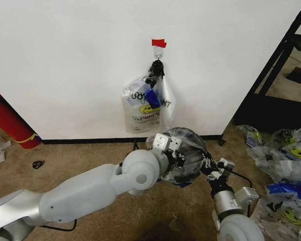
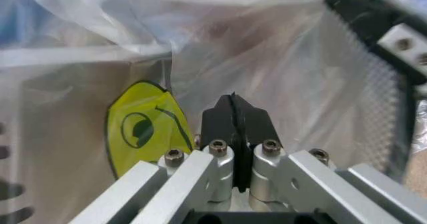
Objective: Pick up the garbage bag from the wall and place it over the trash bin.
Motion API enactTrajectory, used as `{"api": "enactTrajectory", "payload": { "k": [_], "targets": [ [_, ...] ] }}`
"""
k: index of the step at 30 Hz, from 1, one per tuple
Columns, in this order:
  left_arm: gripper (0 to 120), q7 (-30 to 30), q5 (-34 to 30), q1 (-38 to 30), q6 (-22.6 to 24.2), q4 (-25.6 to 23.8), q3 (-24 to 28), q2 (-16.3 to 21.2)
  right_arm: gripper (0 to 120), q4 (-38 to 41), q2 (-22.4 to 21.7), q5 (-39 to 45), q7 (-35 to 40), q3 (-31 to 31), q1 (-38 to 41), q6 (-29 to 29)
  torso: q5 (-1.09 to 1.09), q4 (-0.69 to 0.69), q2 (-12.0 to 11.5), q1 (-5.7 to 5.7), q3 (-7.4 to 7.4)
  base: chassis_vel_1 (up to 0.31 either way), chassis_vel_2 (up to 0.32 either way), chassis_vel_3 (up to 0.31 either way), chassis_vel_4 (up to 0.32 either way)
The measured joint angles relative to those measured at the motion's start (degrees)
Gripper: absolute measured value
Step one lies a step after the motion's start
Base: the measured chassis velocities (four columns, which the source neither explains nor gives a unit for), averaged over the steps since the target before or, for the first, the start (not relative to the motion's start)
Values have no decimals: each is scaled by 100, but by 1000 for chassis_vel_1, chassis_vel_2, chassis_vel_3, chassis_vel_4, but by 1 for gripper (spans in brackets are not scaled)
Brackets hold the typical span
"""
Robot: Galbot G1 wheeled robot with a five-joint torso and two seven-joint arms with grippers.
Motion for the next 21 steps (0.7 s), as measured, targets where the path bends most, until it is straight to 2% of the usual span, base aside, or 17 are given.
{"api": "enactTrajectory", "payload": {
  "k": [21],
  "targets": [
    [0,-454,428,-97,435,792,416,-353,1,101,-36,82,-32,-30,0,37,-1,0,0,0,0,0,0,0,0]
  ]
}}
